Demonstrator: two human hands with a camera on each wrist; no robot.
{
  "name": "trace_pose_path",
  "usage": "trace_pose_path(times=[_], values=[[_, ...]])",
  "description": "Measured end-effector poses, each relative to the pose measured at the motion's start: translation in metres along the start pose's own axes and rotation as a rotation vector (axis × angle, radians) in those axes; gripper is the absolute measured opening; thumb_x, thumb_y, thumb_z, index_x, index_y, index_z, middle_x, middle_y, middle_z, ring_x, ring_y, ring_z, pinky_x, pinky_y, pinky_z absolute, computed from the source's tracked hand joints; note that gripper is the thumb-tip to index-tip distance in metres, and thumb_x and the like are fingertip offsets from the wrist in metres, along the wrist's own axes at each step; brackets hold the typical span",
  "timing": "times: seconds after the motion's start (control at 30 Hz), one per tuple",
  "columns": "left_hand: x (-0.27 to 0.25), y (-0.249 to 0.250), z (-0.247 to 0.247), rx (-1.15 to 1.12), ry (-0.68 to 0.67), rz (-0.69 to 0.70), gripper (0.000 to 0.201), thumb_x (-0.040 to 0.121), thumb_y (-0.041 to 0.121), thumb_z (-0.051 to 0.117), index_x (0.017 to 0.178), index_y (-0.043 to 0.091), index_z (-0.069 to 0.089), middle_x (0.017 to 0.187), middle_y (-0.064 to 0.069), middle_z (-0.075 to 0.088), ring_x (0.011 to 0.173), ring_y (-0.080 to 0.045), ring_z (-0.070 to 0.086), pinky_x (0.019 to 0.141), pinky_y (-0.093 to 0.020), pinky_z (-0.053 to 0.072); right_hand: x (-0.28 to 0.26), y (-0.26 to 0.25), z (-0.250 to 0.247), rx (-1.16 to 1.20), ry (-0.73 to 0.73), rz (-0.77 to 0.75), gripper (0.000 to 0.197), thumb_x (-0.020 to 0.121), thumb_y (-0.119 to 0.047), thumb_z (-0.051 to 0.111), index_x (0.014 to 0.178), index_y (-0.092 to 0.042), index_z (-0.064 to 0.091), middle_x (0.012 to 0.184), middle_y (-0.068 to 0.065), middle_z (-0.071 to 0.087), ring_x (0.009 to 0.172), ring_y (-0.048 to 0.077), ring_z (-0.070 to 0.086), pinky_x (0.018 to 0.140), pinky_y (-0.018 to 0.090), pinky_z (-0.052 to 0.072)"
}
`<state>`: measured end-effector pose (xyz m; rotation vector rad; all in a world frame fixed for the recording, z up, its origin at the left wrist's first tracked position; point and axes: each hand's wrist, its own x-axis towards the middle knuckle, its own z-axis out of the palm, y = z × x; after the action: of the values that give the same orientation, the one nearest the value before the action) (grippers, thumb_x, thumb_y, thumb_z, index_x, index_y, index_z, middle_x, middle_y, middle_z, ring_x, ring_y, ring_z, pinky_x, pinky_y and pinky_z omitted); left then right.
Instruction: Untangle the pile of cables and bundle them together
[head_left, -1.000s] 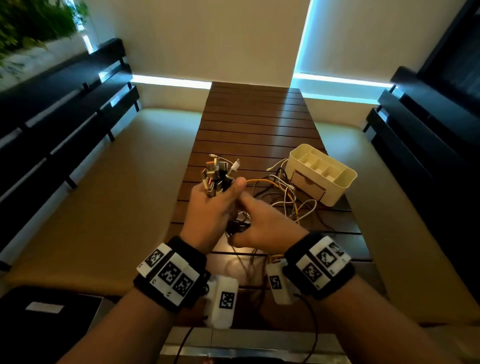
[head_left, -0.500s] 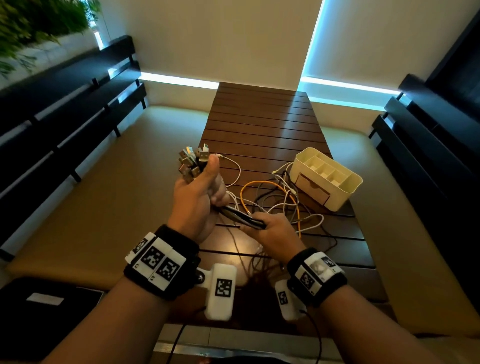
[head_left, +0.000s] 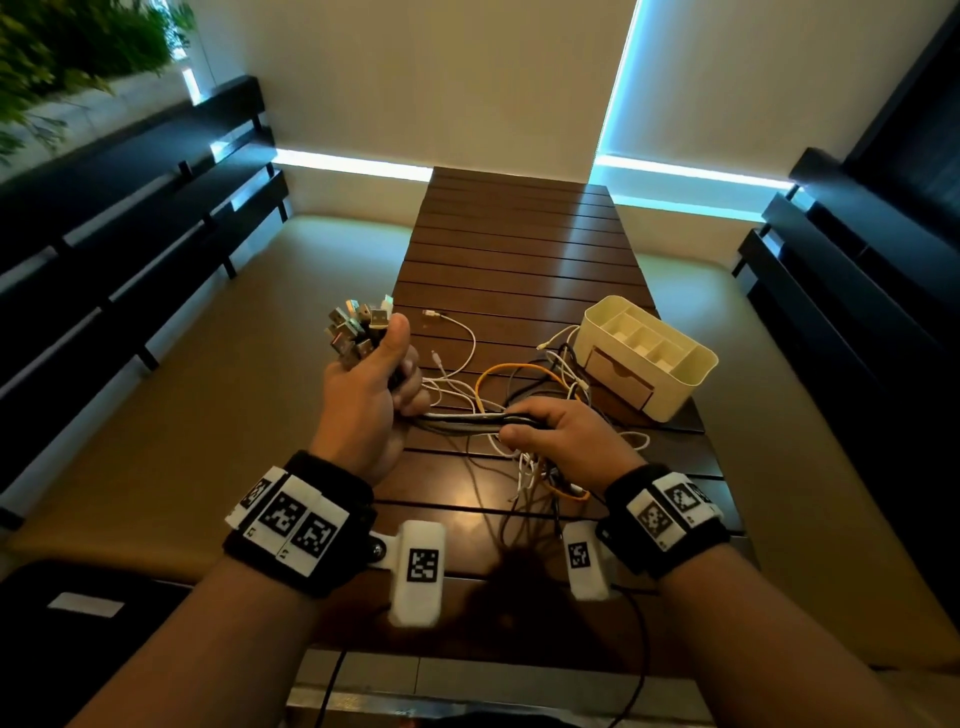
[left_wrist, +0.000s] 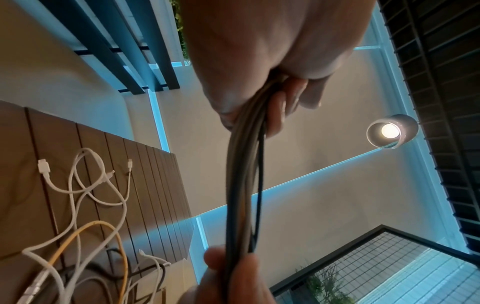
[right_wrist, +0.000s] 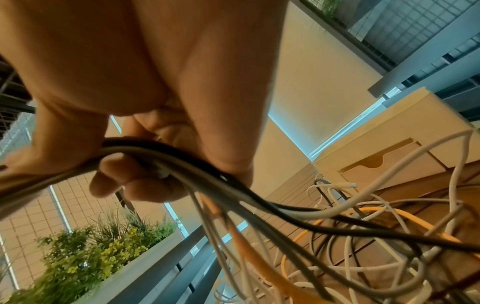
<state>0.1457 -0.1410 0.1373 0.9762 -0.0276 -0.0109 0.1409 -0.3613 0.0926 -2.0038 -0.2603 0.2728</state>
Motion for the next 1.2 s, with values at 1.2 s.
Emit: trace_pose_path(times=[1.2], values=[[-0.027, -0.029, 0.014, 0.505, -0.398, -0.317, 0.025, 0.083, 0.019, 0.073, 0.103, 0.008, 0.064, 0.079, -0.008, 0.065, 0.055, -0.013, 0.045, 0.05, -0.023, 0.032, 0.008, -0.037, -0.022, 0.202, -0.072, -0.094, 0.02, 0.082, -0.027, 0.072, 0.096, -0.016, 0.062, 0.088, 0.0, 0.07, 0.082, 0.016, 0.068, 0.074, 0.029, 0.053]])
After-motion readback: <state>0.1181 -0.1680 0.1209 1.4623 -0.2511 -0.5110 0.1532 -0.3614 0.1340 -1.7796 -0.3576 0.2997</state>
